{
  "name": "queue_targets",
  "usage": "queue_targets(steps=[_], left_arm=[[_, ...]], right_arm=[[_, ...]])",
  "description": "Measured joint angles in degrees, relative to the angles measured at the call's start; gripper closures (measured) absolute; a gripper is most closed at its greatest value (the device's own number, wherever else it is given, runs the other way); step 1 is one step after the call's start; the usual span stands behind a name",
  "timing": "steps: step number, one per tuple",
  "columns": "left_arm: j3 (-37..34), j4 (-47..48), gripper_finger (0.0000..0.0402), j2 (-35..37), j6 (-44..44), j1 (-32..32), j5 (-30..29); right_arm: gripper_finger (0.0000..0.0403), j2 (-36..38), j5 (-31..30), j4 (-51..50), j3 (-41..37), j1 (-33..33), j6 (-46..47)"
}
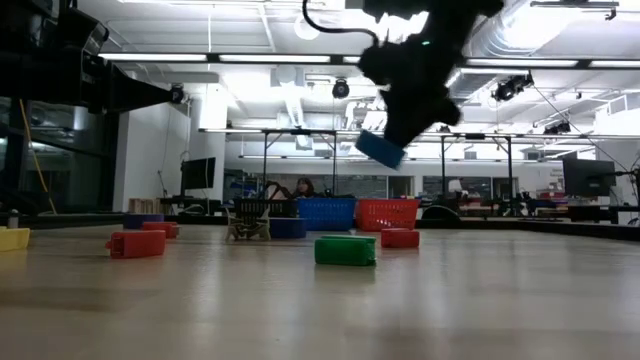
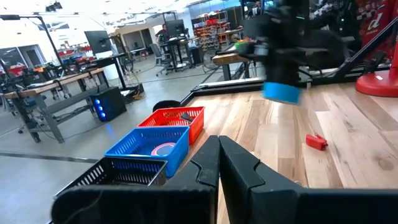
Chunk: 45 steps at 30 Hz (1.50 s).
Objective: Pick and place Stapler, Stapler remover, tape
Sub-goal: Put the light blue tape into the blue bin
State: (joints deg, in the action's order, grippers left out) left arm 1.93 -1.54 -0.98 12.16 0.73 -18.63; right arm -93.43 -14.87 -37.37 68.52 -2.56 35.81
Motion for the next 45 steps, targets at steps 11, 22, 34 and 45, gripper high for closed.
queue_targets(steps=[11, 22, 34, 45], left_arm=[[0.0, 0.0, 0.0399, 0.0, 0.0, 0.0, 0.0], [0.0, 0.0, 0.0399, 0.0, 0.0, 0.0, 0.1], [0.0, 0.0, 0.0399, 0.0, 0.0, 0.0, 0.1], [0.0, 0.0, 0.0399, 0.0, 0.0, 0.0, 0.0]], right_arm=[[0.0372, -11.0, -0.5, -0.9, 18.0, -18.8, -8.8], [0.0372, -30.1, 6.9, -4.6, 38.2, -29.7, -7.6], [0.0371, -38.5, 8.2, -9.4, 44.9, -31.2, -4.7], [0.0371, -39.0, 5.9, -10.4, 44.9, -32.7, -2.6]])
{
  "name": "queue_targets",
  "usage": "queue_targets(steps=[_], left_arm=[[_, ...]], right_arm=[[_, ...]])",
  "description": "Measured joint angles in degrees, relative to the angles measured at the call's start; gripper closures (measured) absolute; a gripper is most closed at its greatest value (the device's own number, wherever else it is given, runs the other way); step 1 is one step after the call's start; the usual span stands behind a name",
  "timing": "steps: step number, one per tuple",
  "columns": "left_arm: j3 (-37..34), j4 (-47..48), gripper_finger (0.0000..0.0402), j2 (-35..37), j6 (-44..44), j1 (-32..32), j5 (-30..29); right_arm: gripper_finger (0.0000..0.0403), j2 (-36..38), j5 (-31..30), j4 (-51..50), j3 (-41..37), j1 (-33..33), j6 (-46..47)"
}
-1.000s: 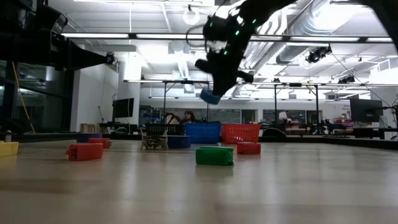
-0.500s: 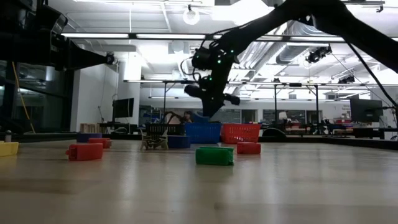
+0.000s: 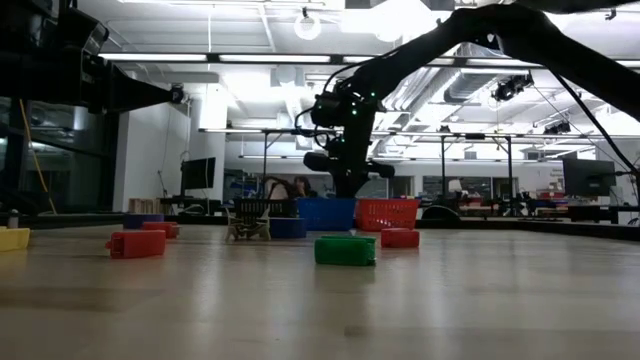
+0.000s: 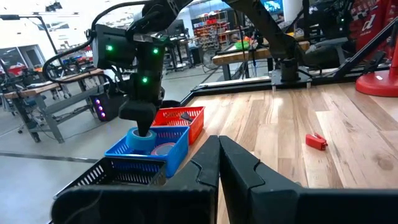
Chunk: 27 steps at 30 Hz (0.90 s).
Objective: Pick and place Stapler, Stapler remover, tape
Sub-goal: Put the light blue tape into the blue bin
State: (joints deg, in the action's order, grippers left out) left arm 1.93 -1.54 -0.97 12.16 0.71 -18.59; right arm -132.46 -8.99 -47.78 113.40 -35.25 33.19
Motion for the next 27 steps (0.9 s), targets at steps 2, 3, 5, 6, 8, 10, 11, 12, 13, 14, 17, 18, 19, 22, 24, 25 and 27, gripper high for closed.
queue_targets(steps=[2, 3, 5, 6, 8, 10, 11, 12, 13, 14, 17, 18, 19, 22, 24, 25, 27], left_arm=[[0.0, 0.0, 0.0399, 0.0, 0.0, 0.0, 0.0], [0.0, 0.0, 0.0399, 0.0, 0.0, 0.0, 0.0], [0.0, 0.0, 0.0399, 0.0, 0.0, 0.0, 0.0], [0.0, 0.0, 0.0399, 0.0, 0.0, 0.0, 0.0], [0.0, 0.0, 0.0399, 0.0, 0.0, 0.0, 0.0], [0.0, 0.0, 0.0399, 0.0, 0.0, 0.0, 0.0], [0.0, 0.0, 0.0399, 0.0, 0.0, 0.0, 0.0], [0.0, 0.0, 0.0399, 0.0, 0.0, 0.0, 0.0], [0.0, 0.0, 0.0399, 0.0, 0.0, 0.0, 0.0], [0.0, 0.0, 0.0399, 0.0, 0.0, 0.0, 0.0], [0.0, 0.0, 0.0399, 0.0, 0.0, 0.0, 0.0], [0.0, 0.0, 0.0399, 0.0, 0.0, 0.0, 0.0], [0.0, 0.0, 0.0399, 0.0, 0.0, 0.0, 0.0], [0.0, 0.0, 0.0399, 0.0, 0.0, 0.0, 0.0], [0.0, 0.0, 0.0399, 0.0, 0.0, 0.0, 0.0], [0.0, 0.0, 0.0399, 0.0, 0.0, 0.0, 0.0], [0.0, 0.0, 0.0399, 0.0, 0.0, 0.0, 0.0]], right_arm=[[0.0371, 0.0, -0.6, 0.0, 0.0, 0.0, 0.0], [0.0371, 0.0, -1.3, 0.3, -0.2, 0.0, 0.0], [0.0371, 0.0, -2.2, 1.0, -0.8, 0.0, -0.1], [0.0371, 0.0, -2.2, 1.0, -0.8, 0.0, -0.1], [0.0371, 0.0, -2.2, 0.9, -0.8, 0.0, -0.2], [0.0371, -0.2, -2.5, 1.3, -0.8, 0.2, -0.9], [0.0371, -0.3, -2.4, 1.4, -0.8, 0.3, -1.4], [0.0371, -0.4, -2.2, 1.4, -0.8, 0.3, -1.8], [0.0371, -0.4, -2.2, 1.3, -0.9, 0.3, -2.0], [0.0370, -0.4, -2.2, 1.3, -0.9, 0.3, -2.2], [0.0358, -0.4, -2.2, 1.3, -0.9, 0.3, -2.2], [0.0350, -0.4, -2.2, 1.3, -0.9, 0.3, -2.2], [0.0341, -0.4, -2.2, 1.3, -0.9, 0.3, -2.2], [0.0310, -0.4, -1.7, 1.3, -0.9, 0.4, -2.2], [0.0289, -0.4, -1.4, 1.3, -0.9, 0.4, -2.2], [0.0278, -0.4, -1.1, 1.3, -0.9, 0.4, -2.2], [0.0258, -0.4, -0.3, 0.9, -0.6, 0.4, -2.5]])
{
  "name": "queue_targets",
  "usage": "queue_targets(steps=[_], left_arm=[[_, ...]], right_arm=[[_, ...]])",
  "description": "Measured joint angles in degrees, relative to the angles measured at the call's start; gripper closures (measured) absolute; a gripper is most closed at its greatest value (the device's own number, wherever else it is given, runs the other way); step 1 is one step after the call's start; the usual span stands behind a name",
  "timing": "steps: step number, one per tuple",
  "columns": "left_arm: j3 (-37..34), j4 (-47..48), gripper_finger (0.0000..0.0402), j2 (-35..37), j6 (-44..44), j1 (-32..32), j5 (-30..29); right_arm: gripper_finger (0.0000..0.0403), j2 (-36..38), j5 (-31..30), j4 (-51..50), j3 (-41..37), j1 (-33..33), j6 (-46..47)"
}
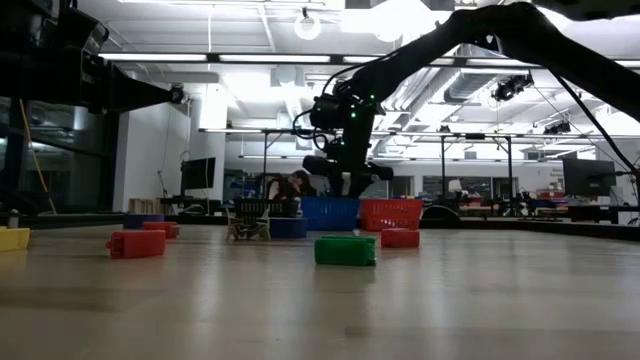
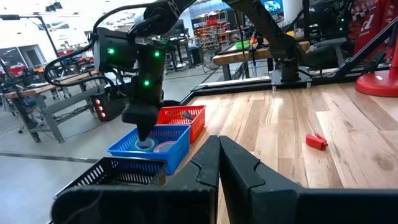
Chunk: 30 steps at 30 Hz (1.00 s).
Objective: Pick and place Stapler, Stapler remover, tape
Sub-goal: Put the light blue tape into the blue bin, then put the light gray staple remover into the red bin
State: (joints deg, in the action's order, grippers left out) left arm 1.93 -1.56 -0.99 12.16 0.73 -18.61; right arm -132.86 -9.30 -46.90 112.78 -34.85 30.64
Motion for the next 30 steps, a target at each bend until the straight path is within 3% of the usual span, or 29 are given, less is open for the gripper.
queue_targets(steps=[7, 18, 23, 30], left_arm=[[0.0, 0.0, 0.0399, 0.0, 0.0, 0.0, 0.0], [0.0, 0.0, 0.0399, 0.0, 0.0, 0.0, 0.0], [0.0, 0.0, 0.0399, 0.0, 0.0, 0.0, 0.0], [0.0, 0.0, 0.0399, 0.0, 0.0, 0.0, 0.0]], right_arm=[[0.0209, 0.0, 3.3, -4.0, 4.8, 0.0, -2.2], [0.0203, 1.5, 9.4, -19.8, 14.8, 3.7, -16.0], [0.0203, 8.4, 10.1, -19.0, 7.1, 6.2, -22.5], [0.0203, 23.7, 7.4, -8.7, -13.6, 9.9, -23.9]])
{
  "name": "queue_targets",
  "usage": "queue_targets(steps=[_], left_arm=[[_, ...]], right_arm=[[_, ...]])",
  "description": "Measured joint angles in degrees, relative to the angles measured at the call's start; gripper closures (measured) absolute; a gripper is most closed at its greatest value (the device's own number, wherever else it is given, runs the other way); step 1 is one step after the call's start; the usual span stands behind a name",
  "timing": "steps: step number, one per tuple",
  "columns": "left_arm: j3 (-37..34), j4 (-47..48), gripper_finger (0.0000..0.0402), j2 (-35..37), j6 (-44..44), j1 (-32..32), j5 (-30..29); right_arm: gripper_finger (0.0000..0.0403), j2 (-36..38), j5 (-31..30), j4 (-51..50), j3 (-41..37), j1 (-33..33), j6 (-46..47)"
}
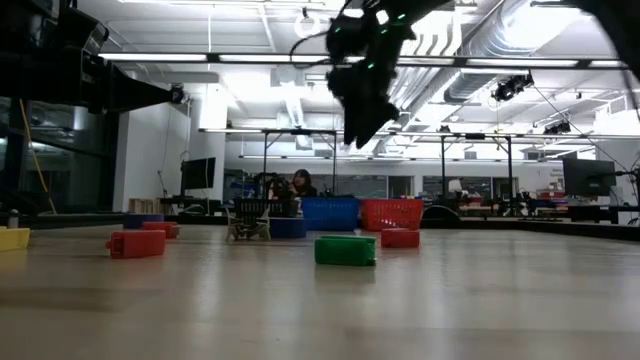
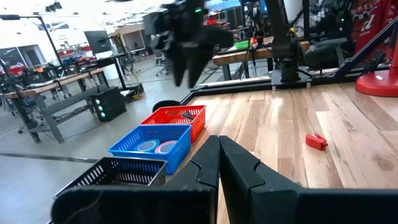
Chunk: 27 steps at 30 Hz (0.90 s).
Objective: Pick and place Stapler, Stapler remover, tape
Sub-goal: Put the light gray staple remover into the red bin
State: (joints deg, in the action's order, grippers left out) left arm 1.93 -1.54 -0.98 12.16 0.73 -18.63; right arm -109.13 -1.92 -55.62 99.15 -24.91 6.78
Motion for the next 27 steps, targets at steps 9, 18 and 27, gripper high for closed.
queue_targets(steps=[9, 18, 27], left_arm=[[0.0, 0.0, 0.0399, 0.0, 0.0, 0.0, 0.0], [0.0, 0.0, 0.0399, 0.0, 0.0, 0.0, 0.0], [0.0, 0.0, 0.0399, 0.0, 0.0, 0.0, 0.0]], right_arm=[[0.0203, 19.4, 1.4, 8.9, -26.5, 4.6, -2.7], [0.0202, 33.5, 1.4, 16.9, -44.3, 8.2, -1.2], [0.0201, 39.2, 1.5, 24.3, -52.6, 11.9, 2.1]])
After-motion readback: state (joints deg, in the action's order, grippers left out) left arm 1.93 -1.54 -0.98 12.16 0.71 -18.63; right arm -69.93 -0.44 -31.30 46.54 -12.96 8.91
